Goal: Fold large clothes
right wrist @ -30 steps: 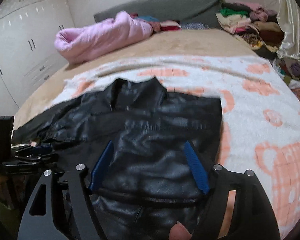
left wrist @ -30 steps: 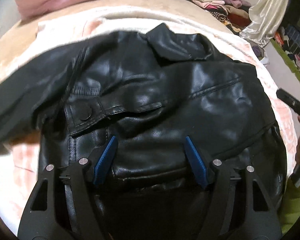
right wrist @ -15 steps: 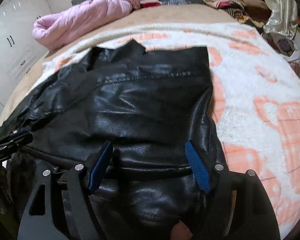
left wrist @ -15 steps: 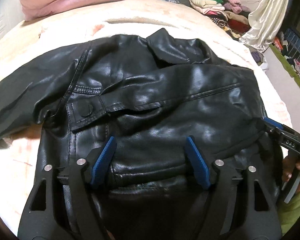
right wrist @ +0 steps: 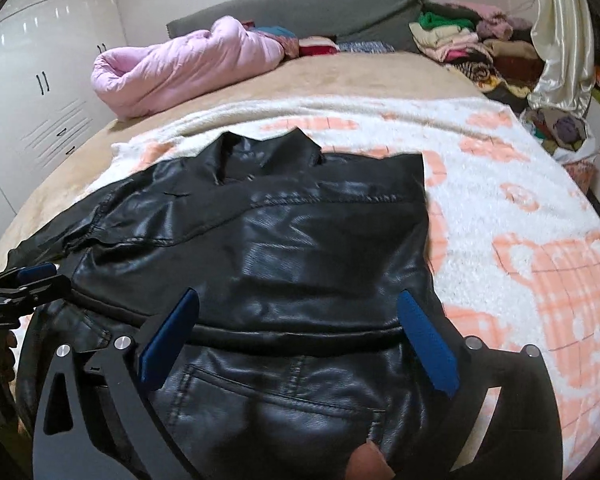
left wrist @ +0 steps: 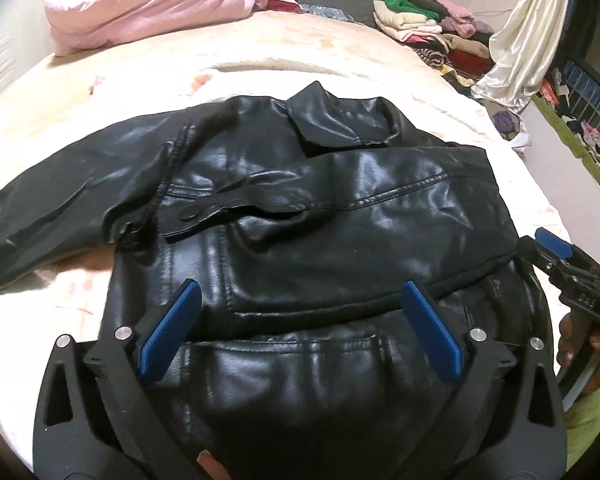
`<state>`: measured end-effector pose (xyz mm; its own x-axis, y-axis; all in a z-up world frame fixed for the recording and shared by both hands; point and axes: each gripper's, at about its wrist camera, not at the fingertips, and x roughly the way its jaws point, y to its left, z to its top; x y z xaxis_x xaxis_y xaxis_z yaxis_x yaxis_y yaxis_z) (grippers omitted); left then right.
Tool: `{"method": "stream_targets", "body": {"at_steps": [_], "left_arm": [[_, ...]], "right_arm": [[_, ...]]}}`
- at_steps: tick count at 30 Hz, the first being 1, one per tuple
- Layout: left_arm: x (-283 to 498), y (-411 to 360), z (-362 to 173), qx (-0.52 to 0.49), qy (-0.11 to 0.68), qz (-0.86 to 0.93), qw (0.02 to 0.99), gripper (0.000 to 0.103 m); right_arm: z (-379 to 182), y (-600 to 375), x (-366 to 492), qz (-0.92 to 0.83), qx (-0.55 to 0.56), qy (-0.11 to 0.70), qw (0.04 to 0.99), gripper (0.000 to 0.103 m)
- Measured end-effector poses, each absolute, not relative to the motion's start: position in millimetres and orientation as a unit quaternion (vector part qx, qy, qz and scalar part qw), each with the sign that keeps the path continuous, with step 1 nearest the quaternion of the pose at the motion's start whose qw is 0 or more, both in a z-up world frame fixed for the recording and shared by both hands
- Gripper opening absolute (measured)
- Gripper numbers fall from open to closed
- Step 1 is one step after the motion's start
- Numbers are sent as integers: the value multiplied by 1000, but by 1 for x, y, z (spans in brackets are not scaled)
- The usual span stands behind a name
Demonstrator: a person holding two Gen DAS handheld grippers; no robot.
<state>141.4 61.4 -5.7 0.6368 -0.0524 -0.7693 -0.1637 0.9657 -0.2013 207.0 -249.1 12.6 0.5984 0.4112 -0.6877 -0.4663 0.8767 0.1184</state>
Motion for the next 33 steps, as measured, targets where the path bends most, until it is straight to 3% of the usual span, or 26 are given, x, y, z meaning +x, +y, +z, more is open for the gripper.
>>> {"method": "stream_targets", "body": {"at_steps": [33], "left_arm": [[77,169,7,-195,370,108,902,93]], "right_arm": [[62,-126,134,287,-92,319,898,99]]}}
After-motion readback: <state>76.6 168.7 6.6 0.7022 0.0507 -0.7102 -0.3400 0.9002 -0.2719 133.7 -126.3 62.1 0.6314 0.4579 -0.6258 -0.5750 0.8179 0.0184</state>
